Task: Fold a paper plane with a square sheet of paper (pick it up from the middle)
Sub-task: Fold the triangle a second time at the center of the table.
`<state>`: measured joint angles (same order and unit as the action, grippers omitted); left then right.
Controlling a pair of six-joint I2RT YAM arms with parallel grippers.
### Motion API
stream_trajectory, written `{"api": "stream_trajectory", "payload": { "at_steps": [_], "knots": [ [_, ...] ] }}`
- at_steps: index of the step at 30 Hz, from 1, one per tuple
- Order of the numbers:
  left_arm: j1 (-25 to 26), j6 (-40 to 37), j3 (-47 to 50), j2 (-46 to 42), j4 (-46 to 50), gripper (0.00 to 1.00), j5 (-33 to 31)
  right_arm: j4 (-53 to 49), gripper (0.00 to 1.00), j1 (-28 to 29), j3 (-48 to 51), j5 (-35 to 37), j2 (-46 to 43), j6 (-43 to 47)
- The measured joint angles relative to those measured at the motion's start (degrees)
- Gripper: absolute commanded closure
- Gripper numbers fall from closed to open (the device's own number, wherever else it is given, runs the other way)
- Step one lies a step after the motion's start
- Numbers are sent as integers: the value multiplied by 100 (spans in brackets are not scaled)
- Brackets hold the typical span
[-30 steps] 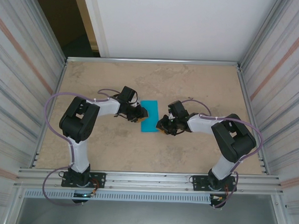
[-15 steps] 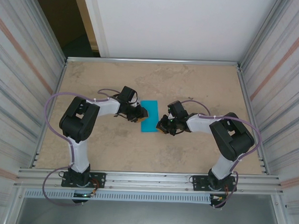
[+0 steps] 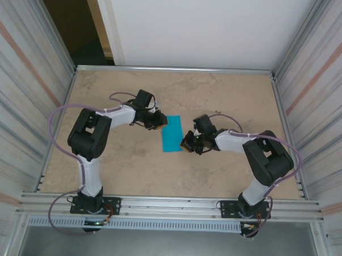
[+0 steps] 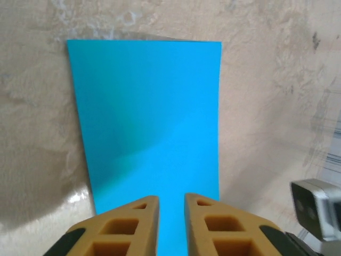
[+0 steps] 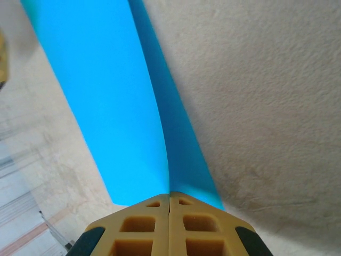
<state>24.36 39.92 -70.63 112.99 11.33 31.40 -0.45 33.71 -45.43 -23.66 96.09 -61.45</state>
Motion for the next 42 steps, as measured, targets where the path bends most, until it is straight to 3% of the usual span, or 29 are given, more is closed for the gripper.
{"api": "stream_trajectory", "payload": {
  "at_steps": [9,21,42],
  "knots": [
    [-2,-114,-74,343,199,92,-63,149,100,42,-70,-190,9,72],
    [-4,-155,-87,348,236,100,-70,595,100,302,-999,-326,850,190],
    [-4,-181,-90,348,238,100,-98,807,100,348,-1410,-140,1366,59]
  ]
}}
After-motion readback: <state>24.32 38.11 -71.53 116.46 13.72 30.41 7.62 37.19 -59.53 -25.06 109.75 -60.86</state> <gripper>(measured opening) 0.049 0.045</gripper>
